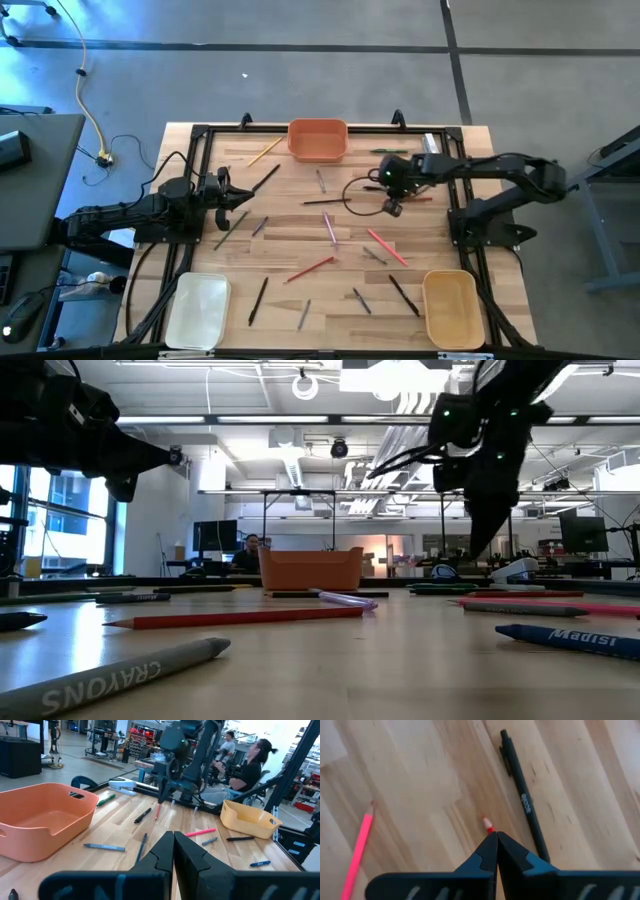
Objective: Sort crayons/erasers/pens/pencils in bins
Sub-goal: Put the red pencil into the yellow bin
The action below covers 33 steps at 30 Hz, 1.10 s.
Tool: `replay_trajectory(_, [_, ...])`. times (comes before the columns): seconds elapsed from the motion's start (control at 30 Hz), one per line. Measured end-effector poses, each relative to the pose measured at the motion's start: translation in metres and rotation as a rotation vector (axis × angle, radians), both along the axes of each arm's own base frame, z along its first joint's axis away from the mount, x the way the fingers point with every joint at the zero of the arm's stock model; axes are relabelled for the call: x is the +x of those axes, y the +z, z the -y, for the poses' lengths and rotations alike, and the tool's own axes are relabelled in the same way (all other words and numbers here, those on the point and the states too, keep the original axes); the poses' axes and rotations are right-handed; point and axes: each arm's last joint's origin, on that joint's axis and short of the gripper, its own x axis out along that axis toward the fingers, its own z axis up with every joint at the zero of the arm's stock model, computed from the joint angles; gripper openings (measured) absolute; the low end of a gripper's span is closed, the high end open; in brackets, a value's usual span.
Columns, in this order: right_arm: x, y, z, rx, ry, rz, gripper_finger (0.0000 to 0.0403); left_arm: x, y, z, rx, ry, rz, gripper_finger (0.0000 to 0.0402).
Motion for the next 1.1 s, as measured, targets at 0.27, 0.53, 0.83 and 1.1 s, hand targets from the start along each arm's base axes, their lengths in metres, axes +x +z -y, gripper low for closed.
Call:
replay_trajectory(0.27, [0.023,-0.010,0.020,0.062,0.007,-0.087,0.0000,0.000,0.000,0.000,0.000,0.001,0.000,0.0000])
replay_trajectory(0.53, [0.034,-0.016,0.034,0.085,-0.041,-0.155,0.0003,0.000,0.000,0.000,0.000,0.001,0.000,0.0000])
replay_trajectory(0.83, [0.026,-0.019,0.024,0.128,0.021,-0.281,0.0103,0.000,0.000,0.000,0.000,0.000,0.000,0.0000])
replay_trajectory(1.1, [0.029,-0.023,0.012,0.059,0.103,-0.301,0.0156,0.000,0.000,0.000,0.000,0.000,0.000,0.0000])
